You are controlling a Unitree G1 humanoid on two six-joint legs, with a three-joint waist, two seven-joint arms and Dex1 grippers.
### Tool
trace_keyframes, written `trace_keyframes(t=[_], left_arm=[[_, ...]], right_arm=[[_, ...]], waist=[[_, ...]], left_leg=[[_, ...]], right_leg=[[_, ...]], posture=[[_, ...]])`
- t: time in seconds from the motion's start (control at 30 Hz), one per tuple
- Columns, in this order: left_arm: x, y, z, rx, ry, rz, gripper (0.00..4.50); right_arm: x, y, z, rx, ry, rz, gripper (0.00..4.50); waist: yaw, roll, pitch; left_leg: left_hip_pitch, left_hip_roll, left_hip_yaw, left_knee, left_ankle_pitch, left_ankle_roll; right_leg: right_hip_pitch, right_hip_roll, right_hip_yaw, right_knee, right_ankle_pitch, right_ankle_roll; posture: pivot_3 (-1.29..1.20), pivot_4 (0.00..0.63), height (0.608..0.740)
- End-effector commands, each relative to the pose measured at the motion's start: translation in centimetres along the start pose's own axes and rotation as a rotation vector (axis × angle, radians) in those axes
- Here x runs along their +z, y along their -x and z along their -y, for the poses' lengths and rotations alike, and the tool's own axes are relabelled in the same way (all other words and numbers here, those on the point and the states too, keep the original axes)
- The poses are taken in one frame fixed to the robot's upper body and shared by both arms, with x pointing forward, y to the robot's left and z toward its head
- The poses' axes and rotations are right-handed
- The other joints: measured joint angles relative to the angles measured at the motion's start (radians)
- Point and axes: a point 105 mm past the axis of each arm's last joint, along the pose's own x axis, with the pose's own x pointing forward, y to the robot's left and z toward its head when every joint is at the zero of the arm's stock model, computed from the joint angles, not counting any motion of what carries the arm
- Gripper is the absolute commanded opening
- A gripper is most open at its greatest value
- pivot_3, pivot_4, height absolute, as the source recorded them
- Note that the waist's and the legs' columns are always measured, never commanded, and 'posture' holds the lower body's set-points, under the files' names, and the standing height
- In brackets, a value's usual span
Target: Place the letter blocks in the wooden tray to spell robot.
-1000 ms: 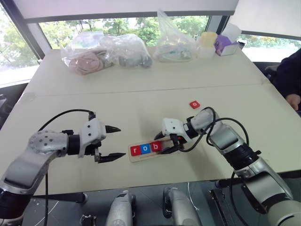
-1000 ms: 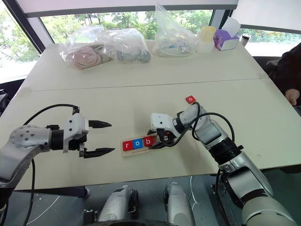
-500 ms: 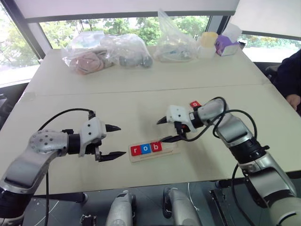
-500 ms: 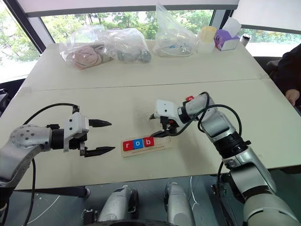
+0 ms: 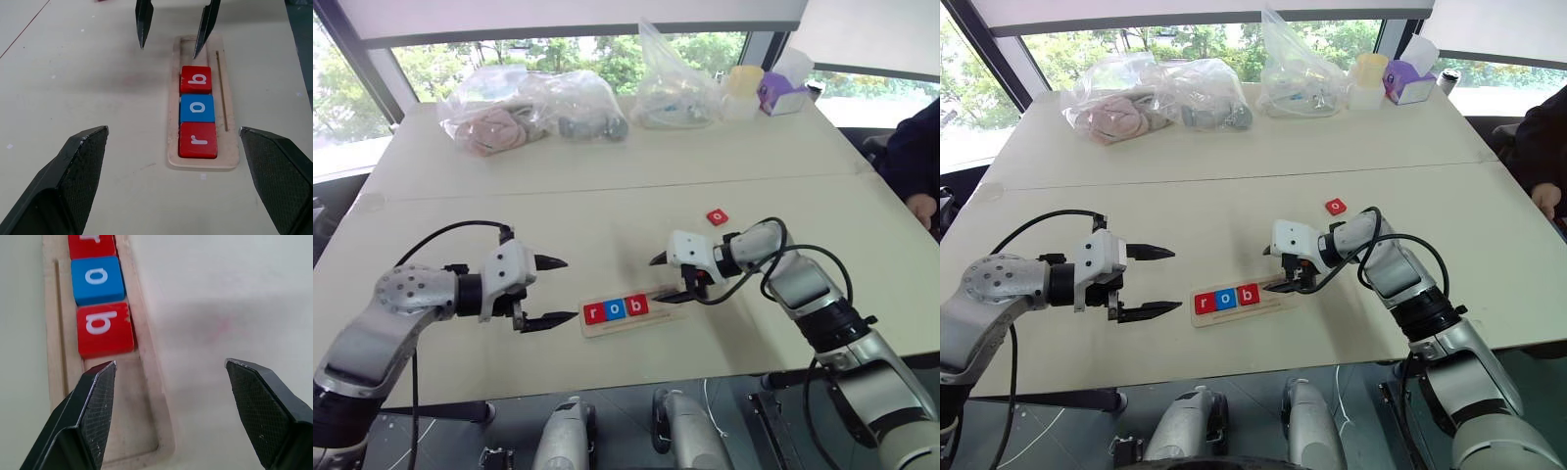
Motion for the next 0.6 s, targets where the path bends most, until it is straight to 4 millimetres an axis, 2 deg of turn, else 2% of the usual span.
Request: trace_keyframes(t=[0.03,0.27,0.43,0.5,0.6], left_arm=[[0.6,0.1,-0.1,0.003,-0.026,0.011,4.5],[0.8,0.0,0.0,0.004,-0.025,0.014,4.5],[0.7,0.1,0.0,0.004,-0.024,0.012,4.5],[0.7,0.1,0.0,0.004,-0.023,0.012,4.5],[0.7,0.0,0.1,0.001,-0.023,0.014,4.5]], right_arm=[[1.1,-0.3,-0.2,-0.002,0.048,0.03,3.62],[1.2,-0.8,-0.4,0.009,0.06,0.035,3.62],[2.0,-1.0,-0.6,0.017,0.066,0.059,3.62],[2.1,-0.8,-0.5,0.012,0.071,0.057,3.62],[2.1,0.7,0.0,-0.005,0.102,0.019,3.62]], waist=[[0.0,0.0,0.0],[0.0,0.0,0.0],[0.0,0.0,0.0],[0.0,0.0,0.0],[0.002,0.0,0.0]], left_leg=[[0.0,0.0,0.0,0.0,0.0,0.0],[0.0,0.0,0.0,0.0,0.0,0.0],[0.0,0.0,0.0,0.0,0.0,0.0],[0.0,0.0,0.0,0.0,0.0,0.0],[0.0,0.0,0.0,0.0,0.0,0.0]], right_leg=[[0.0,0.0,0.0,0.0,0.0,0.0],[0.0,0.0,0.0,0.0,0.0,0.0],[0.0,0.0,0.0,0.0,0.0,0.0],[0.0,0.0,0.0,0.0,0.0,0.0],[0.0,0.0,0.0,0.0,0.0,0.0]], posture=[[0.0,0.15,0.74],[0.0,0.15,0.74],[0.0,0.15,0.74],[0.0,0.15,0.74],[0.0,0.15,0.74]])
